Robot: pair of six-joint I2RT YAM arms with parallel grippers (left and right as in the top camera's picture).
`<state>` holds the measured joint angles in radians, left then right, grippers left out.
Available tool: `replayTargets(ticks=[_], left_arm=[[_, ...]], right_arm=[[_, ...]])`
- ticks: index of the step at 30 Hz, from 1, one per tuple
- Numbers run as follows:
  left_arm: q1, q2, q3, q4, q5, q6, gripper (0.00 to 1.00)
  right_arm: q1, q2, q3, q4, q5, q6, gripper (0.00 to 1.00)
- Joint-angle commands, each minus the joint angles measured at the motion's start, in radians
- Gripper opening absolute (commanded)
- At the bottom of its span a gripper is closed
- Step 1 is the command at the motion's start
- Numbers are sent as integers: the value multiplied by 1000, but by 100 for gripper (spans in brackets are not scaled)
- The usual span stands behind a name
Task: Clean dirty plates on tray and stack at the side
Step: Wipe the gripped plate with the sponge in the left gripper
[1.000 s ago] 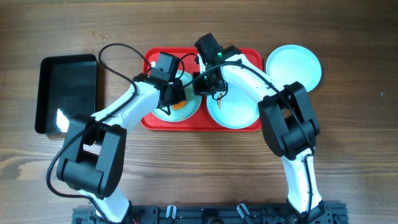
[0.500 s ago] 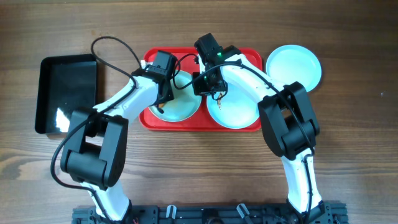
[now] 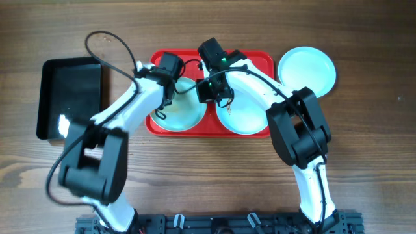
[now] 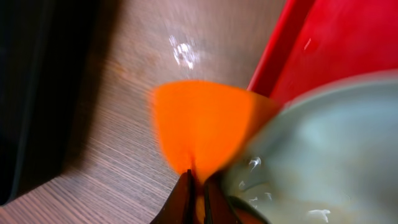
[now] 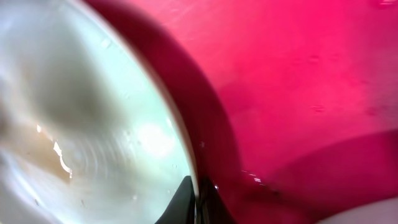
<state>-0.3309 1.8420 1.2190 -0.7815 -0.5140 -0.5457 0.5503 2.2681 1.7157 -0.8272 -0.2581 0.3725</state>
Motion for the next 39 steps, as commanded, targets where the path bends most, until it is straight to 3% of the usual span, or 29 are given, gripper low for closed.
replayTargets(ticks=[1,9,21,24,31,39], left_arm=[[13,-123,20,18,134,-38,4],[11,-95,-8,96,545,-38,4],[-44,60,-43,135,568,-35,4],[-43,79,-43,92,497,-35,4],[-41,79,-43,-10,112,-39,4],[-40,79,-30,-11,-94,-40,4]], right_arm=[[-20,29,-19,-10,114,-2,4],[-20,29,-19,-7,113,-3,4],[-20,29,-19,-7,114,-3,4],[-20,29,-19,-8,114,-3,4],[-20,29,-19,-8,114,-3,4],[-20,29,-19,-11,115,-6,4]])
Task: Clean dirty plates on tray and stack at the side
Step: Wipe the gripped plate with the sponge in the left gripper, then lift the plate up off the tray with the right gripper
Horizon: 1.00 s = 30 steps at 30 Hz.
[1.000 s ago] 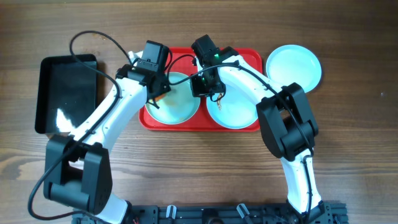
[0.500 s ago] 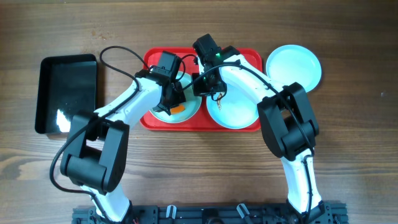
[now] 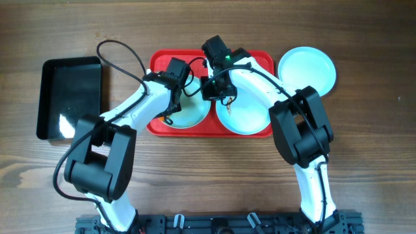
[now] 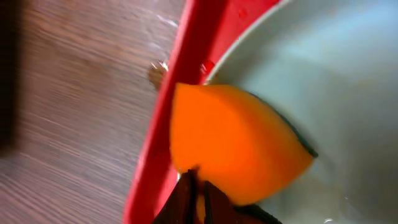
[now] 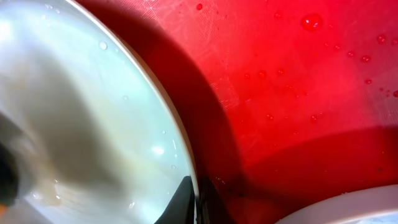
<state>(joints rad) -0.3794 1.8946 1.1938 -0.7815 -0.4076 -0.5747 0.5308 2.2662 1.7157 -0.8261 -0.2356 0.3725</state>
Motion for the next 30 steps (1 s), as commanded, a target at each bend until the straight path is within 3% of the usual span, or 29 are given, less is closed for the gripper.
replayTargets(ticks=[1,4,8,15,20,25,30], left_arm=[[8,24,5,-9,-204,-11,4],[8,-6,55,-18,-143,-14,4],[13,-108,71,13,53,-14,4],[16,-256,71,23,274,-18,4],[16,-260,68,-28,299,-18,4],[16,-258,67,-85,299,-18,4],[16,-258,67,-109,299,-18,4]], right_arm=[[-1,31,-19,-10,103,-5,4],[-2,11,-4,-19,148,-7,4],[-3,-74,43,-35,261,-21,4],[-3,-238,90,-11,419,-174,4],[3,-321,90,9,639,-202,4],[16,-356,90,24,739,-351,4],[71,-355,90,22,1041,-441,4]])
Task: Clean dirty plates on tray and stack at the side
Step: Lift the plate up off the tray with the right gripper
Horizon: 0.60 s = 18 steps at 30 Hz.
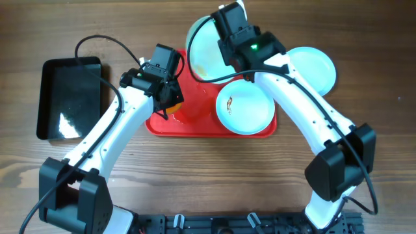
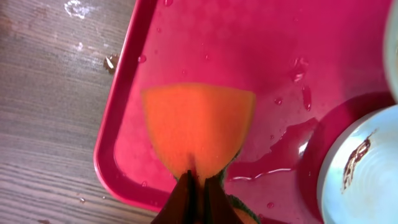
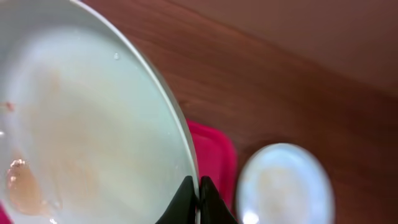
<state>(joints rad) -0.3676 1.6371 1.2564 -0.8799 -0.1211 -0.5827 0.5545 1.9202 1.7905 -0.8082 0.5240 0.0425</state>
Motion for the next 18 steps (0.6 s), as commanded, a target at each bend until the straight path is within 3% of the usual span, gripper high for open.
replayTargets(ticks=[1,7,18], left_arm=[[4,-1,4,-13,13,-10,4],[4,-1,4,-16,13,-10,4],[2,-1,4,-16,21,-10,4]], right_arm=[[59,-9,15,8,328,-134,4],[162,-9,15,94,613,-339,4],[212,-9,15,142,669,-549,4]])
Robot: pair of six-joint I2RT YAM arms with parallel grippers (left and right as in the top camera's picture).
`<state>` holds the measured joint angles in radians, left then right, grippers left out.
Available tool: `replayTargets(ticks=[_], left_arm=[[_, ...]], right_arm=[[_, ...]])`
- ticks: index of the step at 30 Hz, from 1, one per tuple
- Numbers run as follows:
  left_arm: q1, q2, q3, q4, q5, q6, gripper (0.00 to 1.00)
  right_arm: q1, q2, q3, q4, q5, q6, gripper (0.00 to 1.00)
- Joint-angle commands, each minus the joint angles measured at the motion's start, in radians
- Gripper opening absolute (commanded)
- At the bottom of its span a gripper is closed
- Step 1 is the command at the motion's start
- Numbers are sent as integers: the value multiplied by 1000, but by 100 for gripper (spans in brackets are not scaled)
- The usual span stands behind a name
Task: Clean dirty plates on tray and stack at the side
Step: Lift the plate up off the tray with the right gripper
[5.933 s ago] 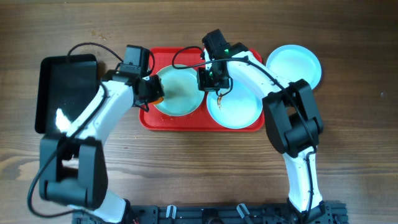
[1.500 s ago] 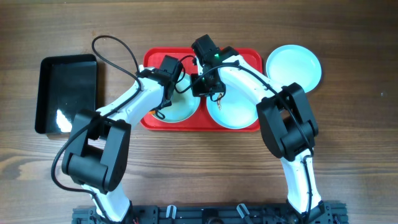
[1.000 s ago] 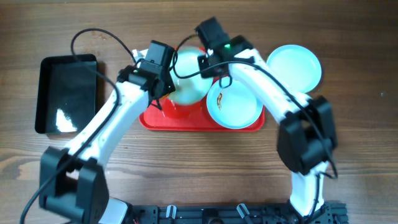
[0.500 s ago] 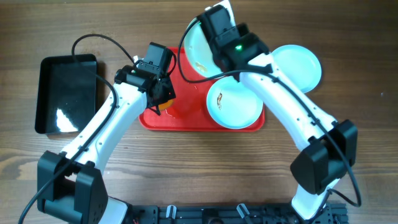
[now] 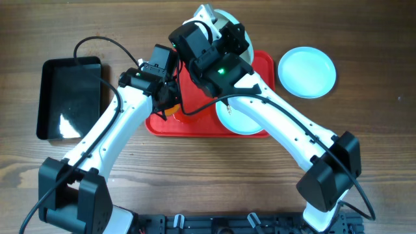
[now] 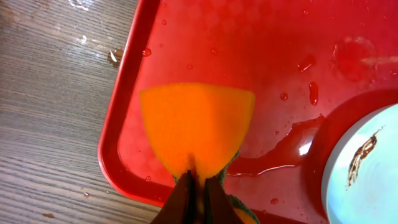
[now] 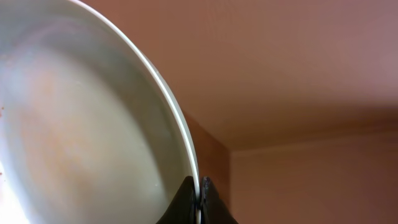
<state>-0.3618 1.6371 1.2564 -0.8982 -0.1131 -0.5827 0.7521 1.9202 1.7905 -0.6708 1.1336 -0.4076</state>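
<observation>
My right gripper [image 7: 199, 190] is shut on the rim of a pale plate [image 7: 81, 137] and holds it high above the tray's back edge; overhead only a sliver of that plate [image 5: 223, 17] shows behind the arm. Faint brownish smears remain on its face. My left gripper [image 6: 198, 186] is shut on an orange sponge [image 6: 196, 127] over the wet bare left half of the red tray [image 6: 127, 124]. A second plate [image 6: 364, 168] with a brown smear lies in the tray's right half. One clean plate [image 5: 307, 71] rests on the table right of the tray.
A black bin [image 5: 70, 97] stands at the far left of the wooden table. Water drops and a puddle lie on the tray floor. The raised right arm [image 5: 260, 110] crosses over the tray's right half.
The right gripper has risen higher with the plate, which now is mostly hidden behind the arm overhead. The left gripper with the sponge has barely moved.
The right gripper pinched the rim of the left plate in the tray while the sponge was at its left edge. Then the sponge lay on that plate. Later the plate was lifted off the tray, and now it is higher still, with the sponge over bare tray.
</observation>
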Motion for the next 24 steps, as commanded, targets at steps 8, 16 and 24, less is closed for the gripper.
replayTargets(ticks=[8,16,24], left_arm=[[-10,-1,4,7,24,-66,4],[-33,-1,4,6,27,-66,4],[-35,-1,4,7,27,-66,4]], right_arm=[[24,-9,15,6,210,-93,4],[60,-9,14,5,239,-74,4],[67,-9,14,-61,88,25,4]])
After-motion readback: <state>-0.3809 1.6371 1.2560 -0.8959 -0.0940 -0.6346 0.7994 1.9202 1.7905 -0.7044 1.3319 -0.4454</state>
